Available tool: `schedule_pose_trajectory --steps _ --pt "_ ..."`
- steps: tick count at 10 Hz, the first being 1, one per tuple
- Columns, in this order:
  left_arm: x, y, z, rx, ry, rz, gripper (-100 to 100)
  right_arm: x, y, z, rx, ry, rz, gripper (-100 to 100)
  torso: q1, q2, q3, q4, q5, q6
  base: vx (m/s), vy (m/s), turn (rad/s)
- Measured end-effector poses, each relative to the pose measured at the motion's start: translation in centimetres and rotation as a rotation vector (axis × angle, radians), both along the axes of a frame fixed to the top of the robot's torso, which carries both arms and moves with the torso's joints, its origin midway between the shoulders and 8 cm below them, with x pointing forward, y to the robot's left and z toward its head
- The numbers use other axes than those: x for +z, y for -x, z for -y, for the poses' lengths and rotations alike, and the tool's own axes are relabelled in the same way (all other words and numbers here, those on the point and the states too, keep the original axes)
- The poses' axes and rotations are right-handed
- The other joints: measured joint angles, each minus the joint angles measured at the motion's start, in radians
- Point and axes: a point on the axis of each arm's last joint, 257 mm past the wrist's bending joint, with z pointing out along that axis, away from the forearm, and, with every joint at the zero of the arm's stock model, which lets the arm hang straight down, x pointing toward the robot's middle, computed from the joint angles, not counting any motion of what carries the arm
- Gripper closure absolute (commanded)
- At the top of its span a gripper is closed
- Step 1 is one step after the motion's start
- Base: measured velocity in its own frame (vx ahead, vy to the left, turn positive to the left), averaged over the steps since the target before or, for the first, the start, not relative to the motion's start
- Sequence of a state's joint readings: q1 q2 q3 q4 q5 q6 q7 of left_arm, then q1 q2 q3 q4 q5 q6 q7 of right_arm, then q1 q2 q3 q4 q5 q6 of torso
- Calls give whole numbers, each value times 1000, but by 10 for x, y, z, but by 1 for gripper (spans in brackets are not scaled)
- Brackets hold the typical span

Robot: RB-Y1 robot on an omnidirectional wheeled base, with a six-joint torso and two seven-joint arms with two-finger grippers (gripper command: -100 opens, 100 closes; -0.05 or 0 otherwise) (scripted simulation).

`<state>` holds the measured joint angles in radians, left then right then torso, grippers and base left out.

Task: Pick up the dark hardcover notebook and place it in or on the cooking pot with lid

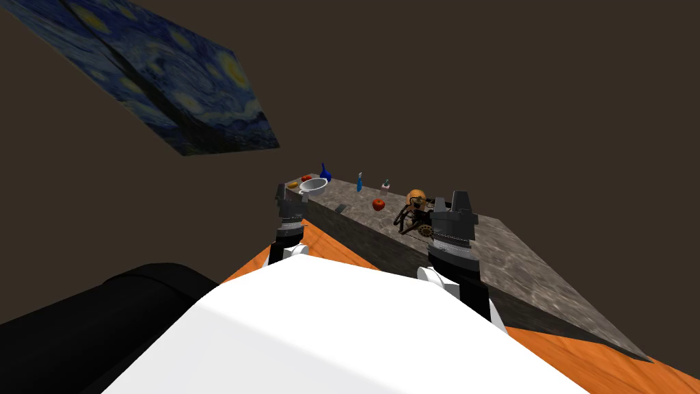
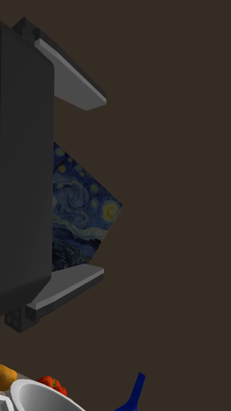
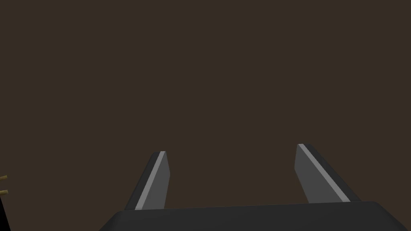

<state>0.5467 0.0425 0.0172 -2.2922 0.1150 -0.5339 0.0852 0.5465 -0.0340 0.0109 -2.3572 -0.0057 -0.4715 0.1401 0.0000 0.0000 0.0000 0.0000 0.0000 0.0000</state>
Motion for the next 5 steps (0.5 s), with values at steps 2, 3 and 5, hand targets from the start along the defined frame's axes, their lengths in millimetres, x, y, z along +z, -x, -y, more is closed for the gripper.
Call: schedule_pose_trajectory --steps 2,3,5 --pt "-5 -6 6 -26 -23 -32 -100 0 0 0 0 0 0 0 1 -1 -1 0 0 0 18 22 -36" --pt "-10 -11 10 -38 -32 -53 -100 0 0 0 0 0 0 0 2 -1 -1 0 0 0 19 35 -40" --pt "-19 -21 18 -62 -47 -97 -100 0 0 0 0 0 0 0 2 -2 -1 0 1 0 29 34 -46"
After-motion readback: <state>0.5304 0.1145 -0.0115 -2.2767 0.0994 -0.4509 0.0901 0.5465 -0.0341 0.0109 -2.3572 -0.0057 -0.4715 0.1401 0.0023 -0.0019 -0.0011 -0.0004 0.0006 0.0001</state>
